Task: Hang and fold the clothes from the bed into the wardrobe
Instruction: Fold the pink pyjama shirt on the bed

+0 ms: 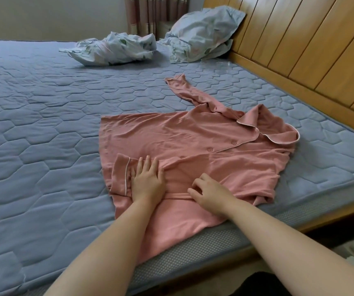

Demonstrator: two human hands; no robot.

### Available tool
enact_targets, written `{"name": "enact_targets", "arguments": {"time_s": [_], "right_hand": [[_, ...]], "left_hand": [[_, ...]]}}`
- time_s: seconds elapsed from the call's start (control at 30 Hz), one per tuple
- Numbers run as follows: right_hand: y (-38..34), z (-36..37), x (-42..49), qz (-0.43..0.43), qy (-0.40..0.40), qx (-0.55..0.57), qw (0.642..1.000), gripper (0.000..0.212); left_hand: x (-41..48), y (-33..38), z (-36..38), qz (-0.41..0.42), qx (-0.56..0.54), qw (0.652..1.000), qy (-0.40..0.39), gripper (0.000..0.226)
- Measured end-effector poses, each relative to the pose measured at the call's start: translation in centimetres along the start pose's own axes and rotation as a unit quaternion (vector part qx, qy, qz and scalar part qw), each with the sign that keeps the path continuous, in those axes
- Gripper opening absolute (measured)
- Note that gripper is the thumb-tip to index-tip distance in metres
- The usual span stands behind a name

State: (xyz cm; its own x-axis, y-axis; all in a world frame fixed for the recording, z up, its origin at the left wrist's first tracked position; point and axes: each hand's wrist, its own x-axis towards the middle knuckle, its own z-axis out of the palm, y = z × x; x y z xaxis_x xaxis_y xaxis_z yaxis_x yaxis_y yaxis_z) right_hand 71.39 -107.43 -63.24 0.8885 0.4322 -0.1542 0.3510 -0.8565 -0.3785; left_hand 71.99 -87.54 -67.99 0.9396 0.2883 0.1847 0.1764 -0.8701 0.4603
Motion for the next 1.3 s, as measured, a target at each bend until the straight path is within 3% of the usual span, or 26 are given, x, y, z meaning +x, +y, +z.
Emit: {"name": "enact_targets", "arguments": {"time_s": [0.13,0.27,0.37,0.53,0.67,0.77,0.87,0.97,1.03,1.1,1.2,1.3], "right_hand": [[0.2,-0.3,2.0,0.039,-0.012,-0.047,0.998,0.047],[-0.1,-0.9,4.2,0.079,-0.025,-0.049,0.995,0.054],[-0.6,-1.3,5.4,0.088,-0.046,-0.075,0.992,0.063],[-1.1,-0.4,6.1,0.1,-0.053,-0.102,0.988,0.074],[-0.6,-0.1,6.0,0.113,-0.041,-0.028,0.992,0.075],[-0.2,-0.1,5.5,0.106,-0.024,0.007,0.994,0.064],[-0.1,-0.5,5.1,0.054,0.04,-0.011,0.998,0.037],[0.3,-1.9,5.7,0.012,0.183,-0.019,0.983,0.018],[1.1,-2.7,6.8,0.029,0.186,-0.05,0.981,0.025],[2.4,-3.3,7.9,0.075,0.141,-0.094,0.983,0.027],[4.1,-4.5,8.7,0.136,0.166,-0.112,0.97,0.024],[5.7,-4.5,8.2,0.143,0.198,-0.089,0.966,0.026]], "left_hand": [[1.4,-0.3,-0.6,-0.036,-0.053,0.997,0.049,0.042],[2.2,-1.4,-2.6,0.017,0.02,0.998,0.054,0.034],[2.8,-2.6,-4.0,0.045,0.161,0.984,0.053,0.028],[4.4,-5.2,-6.7,-0.032,0.171,0.985,0.015,0.027],[6.4,-6.0,-9.2,-0.087,0.031,0.996,-0.013,0.026],[6.5,-5.2,-9.4,-0.119,0.121,0.985,0.009,0.026],[5.3,-3.3,-7.3,-0.059,0.216,0.974,0.035,0.023],[4.1,-2.2,-5.3,0.05,0.164,0.982,0.084,0.028],[3.1,-2.1,-4.1,0.151,0.12,0.976,0.104,0.037],[2.3,-2.3,-2.9,0.212,0.094,0.97,0.074,0.049],[2.6,-3.1,-1.8,0.159,0.126,0.979,-0.003,0.057],[3.5,-3.4,-1.1,0.127,0.19,0.973,-0.032,0.057]]}}
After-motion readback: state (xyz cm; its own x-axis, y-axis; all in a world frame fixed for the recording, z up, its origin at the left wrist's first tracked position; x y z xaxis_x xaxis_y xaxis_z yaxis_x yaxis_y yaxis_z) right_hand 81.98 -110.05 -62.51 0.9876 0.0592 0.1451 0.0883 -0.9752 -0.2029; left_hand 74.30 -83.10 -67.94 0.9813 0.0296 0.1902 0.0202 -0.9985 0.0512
